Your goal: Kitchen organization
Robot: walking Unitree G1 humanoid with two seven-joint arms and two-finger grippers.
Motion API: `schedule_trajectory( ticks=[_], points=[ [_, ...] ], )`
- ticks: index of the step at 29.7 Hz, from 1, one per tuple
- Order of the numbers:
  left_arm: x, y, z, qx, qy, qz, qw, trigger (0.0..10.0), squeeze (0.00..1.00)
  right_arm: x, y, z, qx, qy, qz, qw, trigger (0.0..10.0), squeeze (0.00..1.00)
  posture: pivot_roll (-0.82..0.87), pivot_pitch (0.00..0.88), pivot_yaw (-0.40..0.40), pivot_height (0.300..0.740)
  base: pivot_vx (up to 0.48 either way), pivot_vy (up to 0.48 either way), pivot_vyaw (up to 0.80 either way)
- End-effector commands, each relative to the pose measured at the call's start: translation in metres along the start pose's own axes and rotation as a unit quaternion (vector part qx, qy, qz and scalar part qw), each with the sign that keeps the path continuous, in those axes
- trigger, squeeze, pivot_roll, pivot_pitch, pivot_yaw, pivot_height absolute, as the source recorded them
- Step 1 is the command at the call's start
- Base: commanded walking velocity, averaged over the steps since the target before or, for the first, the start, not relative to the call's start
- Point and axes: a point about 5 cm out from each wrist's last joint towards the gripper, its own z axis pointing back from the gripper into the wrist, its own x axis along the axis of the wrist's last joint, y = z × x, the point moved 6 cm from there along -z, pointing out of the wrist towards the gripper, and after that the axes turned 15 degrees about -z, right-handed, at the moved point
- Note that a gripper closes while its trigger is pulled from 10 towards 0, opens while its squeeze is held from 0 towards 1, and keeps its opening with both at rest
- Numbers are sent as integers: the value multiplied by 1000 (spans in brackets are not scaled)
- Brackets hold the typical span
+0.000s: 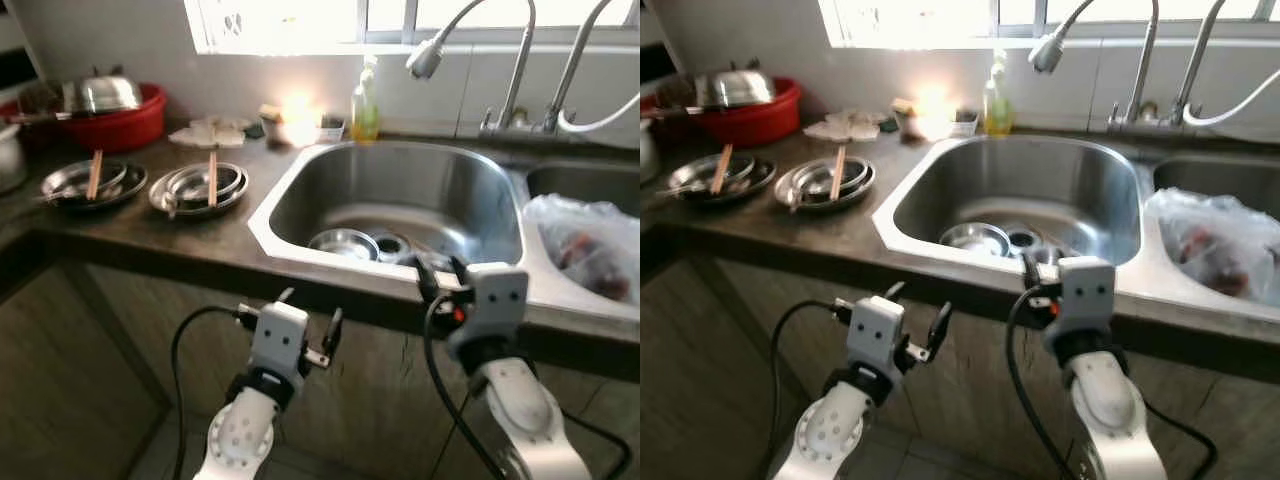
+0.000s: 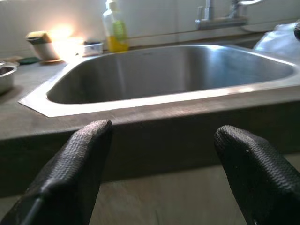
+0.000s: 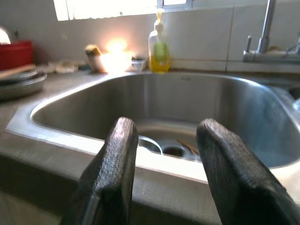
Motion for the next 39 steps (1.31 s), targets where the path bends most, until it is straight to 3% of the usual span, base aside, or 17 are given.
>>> schedule_trajectory(
  ticks=[1, 17, 34, 39],
  points=[
    [1, 0, 1, -1, -1, -4, 1000, 10000, 0, 1, 3, 0, 1, -2, 3, 1000, 10000, 0, 29, 9, -3, 740, -296, 0, 0],
    [0, 1, 1, 2, 5, -2, 1000, 10000, 0, -8, 1, -1, -6, 12, 13, 1000, 10000, 0, 35, 28, -7, 740, -292, 0, 0],
    [-1, 1, 0, 4, 8, -2, 1000, 10000, 0, -18, 2, 2, 2, 27, 27, 999, 10000, 0, 36, 32, -7, 740, 0, 0, 0],
    [-1, 1, 1, 5, 8, -1, 1000, 10000, 0, -19, 3, 2, 4, 29, 31, 999, 10000, 0, 36, 32, -7, 740, 97, 0, 791]
  ],
)
